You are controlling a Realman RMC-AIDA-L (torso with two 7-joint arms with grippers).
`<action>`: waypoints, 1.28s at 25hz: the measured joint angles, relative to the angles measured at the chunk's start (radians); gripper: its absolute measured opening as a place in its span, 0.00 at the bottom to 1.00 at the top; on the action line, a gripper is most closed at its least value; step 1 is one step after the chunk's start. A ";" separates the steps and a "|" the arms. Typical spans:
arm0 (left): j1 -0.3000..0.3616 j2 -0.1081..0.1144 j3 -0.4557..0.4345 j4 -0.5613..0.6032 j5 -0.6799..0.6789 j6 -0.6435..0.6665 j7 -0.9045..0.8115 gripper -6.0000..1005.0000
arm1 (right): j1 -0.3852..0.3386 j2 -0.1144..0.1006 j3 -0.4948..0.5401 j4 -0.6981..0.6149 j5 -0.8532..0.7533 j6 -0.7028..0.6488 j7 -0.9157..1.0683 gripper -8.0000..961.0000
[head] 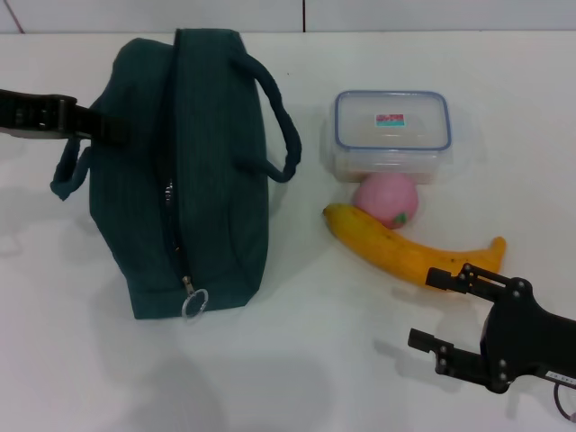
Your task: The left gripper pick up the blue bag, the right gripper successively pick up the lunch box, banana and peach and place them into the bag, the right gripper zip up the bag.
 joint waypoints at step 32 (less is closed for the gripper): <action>0.008 0.003 -0.010 -0.055 -0.204 0.048 -0.023 0.05 | 0.075 0.003 0.002 0.191 0.606 0.169 0.920 0.70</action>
